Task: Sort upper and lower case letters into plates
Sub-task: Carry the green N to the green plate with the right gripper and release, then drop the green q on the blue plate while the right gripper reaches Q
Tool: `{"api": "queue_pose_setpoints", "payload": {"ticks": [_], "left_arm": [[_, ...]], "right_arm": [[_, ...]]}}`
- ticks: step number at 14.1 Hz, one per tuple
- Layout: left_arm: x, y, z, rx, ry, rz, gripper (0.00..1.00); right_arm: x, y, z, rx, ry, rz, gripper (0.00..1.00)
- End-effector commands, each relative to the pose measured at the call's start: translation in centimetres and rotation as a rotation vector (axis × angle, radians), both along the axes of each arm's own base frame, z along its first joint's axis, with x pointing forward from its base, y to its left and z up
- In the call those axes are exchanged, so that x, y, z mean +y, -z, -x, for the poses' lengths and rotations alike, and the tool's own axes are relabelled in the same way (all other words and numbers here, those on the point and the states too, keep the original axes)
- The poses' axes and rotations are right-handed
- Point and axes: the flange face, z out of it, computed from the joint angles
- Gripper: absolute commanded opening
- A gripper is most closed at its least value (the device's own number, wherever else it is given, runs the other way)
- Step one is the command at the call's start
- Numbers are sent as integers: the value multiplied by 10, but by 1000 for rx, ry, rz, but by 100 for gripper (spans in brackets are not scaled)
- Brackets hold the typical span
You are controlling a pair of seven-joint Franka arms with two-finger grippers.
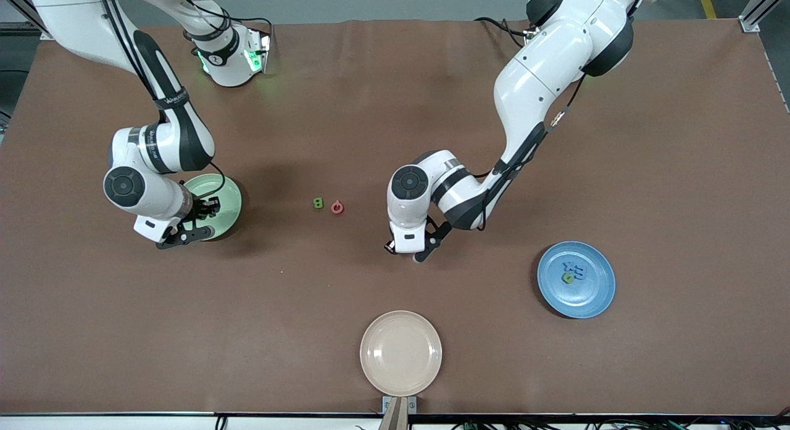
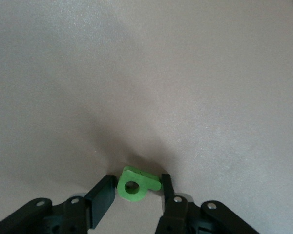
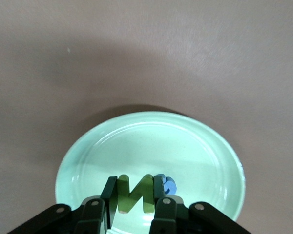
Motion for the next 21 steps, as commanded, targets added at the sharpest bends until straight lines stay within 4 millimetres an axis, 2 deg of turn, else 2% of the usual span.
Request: {"api": "queue_pose_setpoints", "payload": {"ticks": [1, 4, 5, 7, 9, 10, 12, 14, 15, 17, 19, 21], "left_arm": [[3, 22, -2, 13, -11, -21, 34], [5, 24, -3, 13, -13, -26, 18], [9, 25, -5, 11, -16, -33, 11], [12, 18, -11, 4, -25, -28, 0], [16, 10, -16, -1, -33, -29, 0], [25, -5, -25, -9, -47, -36, 0], [54, -41, -50, -28, -80, -47, 0], [81, -72, -67, -44, -70, -55, 0], [96, -79, -76, -48, -76, -59, 0], [133, -91, -91, -20, -37, -110, 0], [181, -96, -100, 47, 25, -179, 0], [232, -96, -108, 80, 66, -206, 0]], "right_arm": [[3, 29, 28, -14, -11, -24, 12], [3, 34, 29, -7, -9, -24, 21], [4, 34, 29, -4, -10, -24, 34], [6, 30, 27, -8, -13, -23, 93], [18, 14, 25, -6, -35, -22, 95], [30, -1, 23, -4, -54, -22, 97], [60, -27, 20, 13, -97, -21, 98], [86, -43, 17, 22, -123, -23, 99], [97, -46, 17, 16, -120, -24, 99], [125, -47, 24, 11, -97, -26, 100], [158, -48, 35, 8, -48, -19, 100], [207, -55, 52, -14, 46, -10, 100]]}}
